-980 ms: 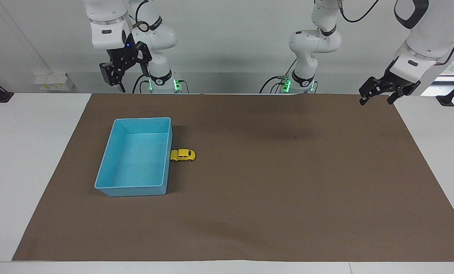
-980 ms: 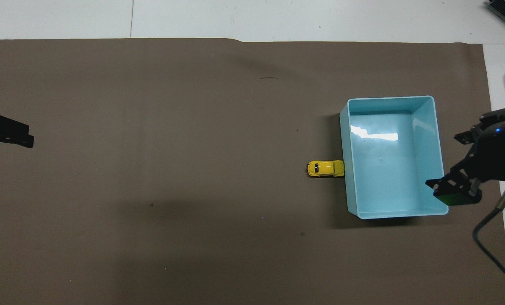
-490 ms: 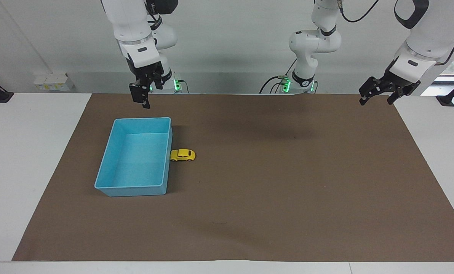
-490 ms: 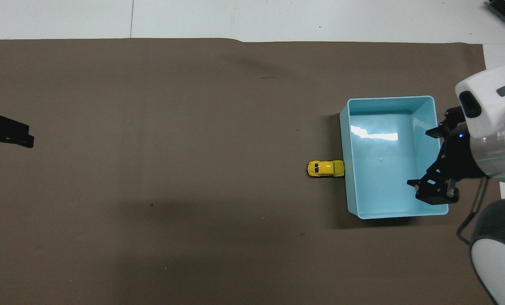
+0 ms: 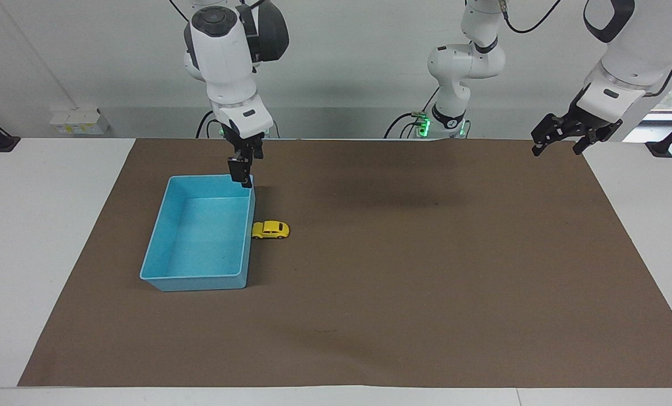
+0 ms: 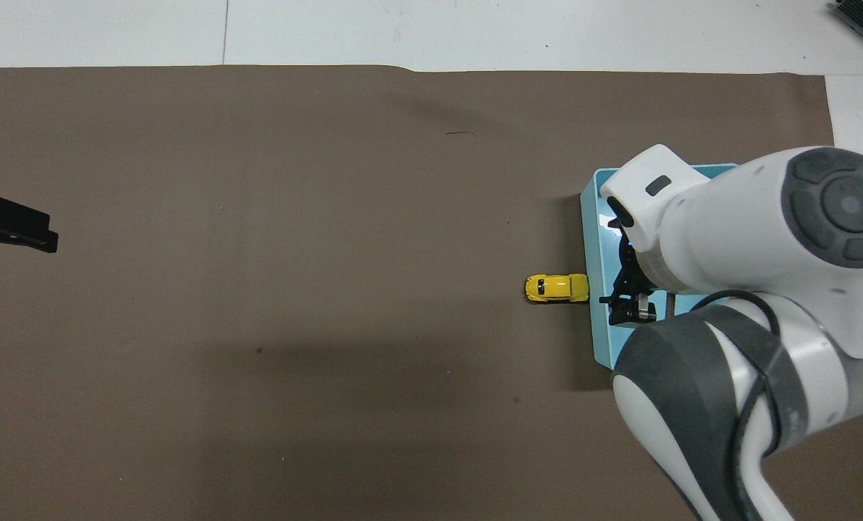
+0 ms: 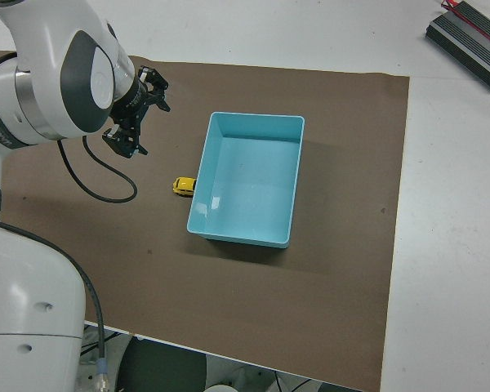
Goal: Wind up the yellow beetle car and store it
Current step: 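Reach the right gripper over the bin toward the car, then grasp the yellow car beside the bin with the right gripper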
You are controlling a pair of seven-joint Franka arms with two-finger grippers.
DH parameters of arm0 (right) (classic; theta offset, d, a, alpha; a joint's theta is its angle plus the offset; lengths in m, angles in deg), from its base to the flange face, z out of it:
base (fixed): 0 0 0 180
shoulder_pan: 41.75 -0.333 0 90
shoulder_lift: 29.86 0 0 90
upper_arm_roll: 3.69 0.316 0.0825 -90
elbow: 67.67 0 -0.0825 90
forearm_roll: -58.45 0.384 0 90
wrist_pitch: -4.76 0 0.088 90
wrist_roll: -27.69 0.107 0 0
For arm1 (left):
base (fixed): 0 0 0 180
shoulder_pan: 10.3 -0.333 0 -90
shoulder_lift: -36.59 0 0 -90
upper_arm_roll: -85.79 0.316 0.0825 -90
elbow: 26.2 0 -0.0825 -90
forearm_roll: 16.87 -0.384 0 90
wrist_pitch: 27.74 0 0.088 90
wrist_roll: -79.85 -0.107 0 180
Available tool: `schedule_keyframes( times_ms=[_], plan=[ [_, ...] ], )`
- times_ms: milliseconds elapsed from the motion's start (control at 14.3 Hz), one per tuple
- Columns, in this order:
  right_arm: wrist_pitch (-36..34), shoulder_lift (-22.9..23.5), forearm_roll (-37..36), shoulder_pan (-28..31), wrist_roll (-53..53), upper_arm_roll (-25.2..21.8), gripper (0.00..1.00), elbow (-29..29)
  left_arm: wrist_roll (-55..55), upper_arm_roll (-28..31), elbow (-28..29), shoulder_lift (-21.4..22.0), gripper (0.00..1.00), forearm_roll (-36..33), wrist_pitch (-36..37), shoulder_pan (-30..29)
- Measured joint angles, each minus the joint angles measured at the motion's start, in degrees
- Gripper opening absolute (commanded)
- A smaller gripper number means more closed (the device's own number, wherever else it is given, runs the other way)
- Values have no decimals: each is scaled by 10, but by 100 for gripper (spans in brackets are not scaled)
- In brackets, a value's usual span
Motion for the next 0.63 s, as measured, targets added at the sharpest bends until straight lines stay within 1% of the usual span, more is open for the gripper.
schedule_keyframes(
  times_ms=[210, 350, 630],
  plan=[
    [65, 32, 0, 0, -33, -1, 100, 32, 0, 0, 0, 0, 100, 0, 0, 0],
    [110, 42, -1, 0, -55, -2, 100, 63, 0, 0, 0, 0, 100, 0, 0, 0],
    [123, 44, -1, 0, -70, -3, 100, 87, 0, 0, 0, 0, 100, 0, 0, 0]
  ],
)
